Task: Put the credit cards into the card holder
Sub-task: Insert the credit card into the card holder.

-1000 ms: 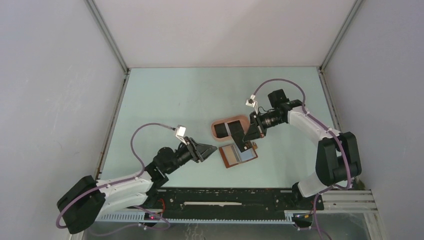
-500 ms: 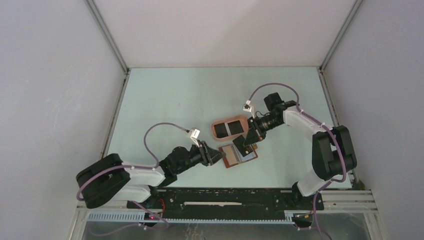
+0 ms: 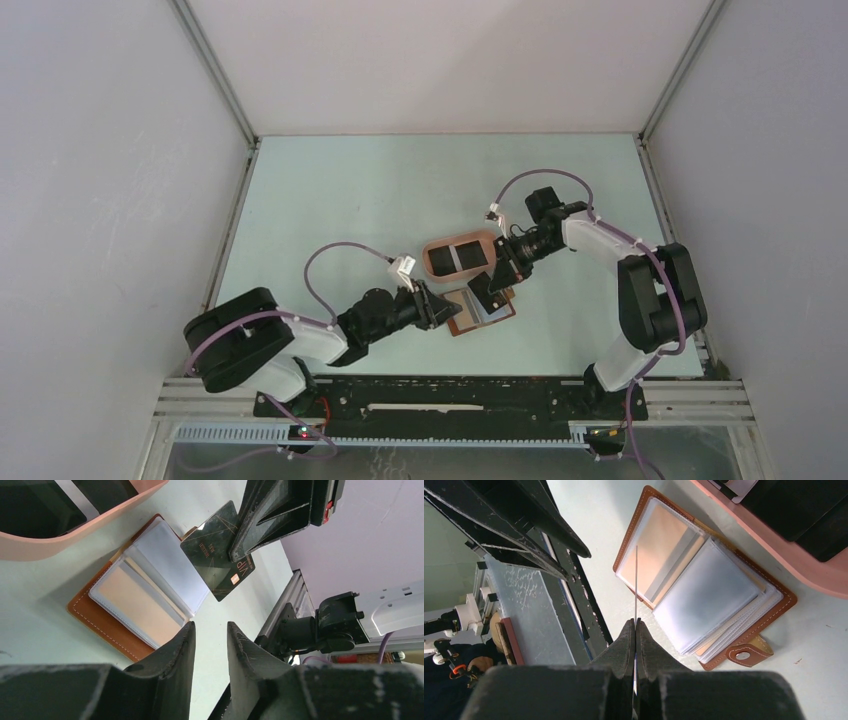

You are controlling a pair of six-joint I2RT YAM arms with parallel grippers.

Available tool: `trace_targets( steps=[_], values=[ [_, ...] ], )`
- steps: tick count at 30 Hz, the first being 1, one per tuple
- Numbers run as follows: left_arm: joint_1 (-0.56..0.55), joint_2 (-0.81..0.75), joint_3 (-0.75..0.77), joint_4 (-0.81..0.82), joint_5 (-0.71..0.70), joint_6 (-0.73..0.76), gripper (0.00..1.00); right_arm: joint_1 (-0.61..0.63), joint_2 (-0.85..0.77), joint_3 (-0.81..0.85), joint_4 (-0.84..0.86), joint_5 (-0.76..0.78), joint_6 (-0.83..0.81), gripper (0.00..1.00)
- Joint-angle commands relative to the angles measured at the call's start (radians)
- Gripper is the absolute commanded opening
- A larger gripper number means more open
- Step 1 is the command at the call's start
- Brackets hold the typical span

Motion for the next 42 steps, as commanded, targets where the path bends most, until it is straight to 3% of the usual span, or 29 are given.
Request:
trace_targets(
  steps=[1, 22, 42],
  values=[
    [-0.009, 0.03, 0.062, 0.023, -0.022, -0.011, 0.34, 0.007, 0.005, 0.004, 0.023, 0.006, 0.019, 0.0],
    [-0.02, 0.09, 0.144, -0.123, -0.066, 0.023, 0.28, 0.015, 0.047, 0.004, 0.057, 0.075, 0.088, 0.0],
    [-0.02, 0.196, 0.167, -0.25, -0.094, -0.056, 0.17, 0.048, 0.07, -0.063, 0.162, 0.187, 0.259, 0.0]
  ],
)
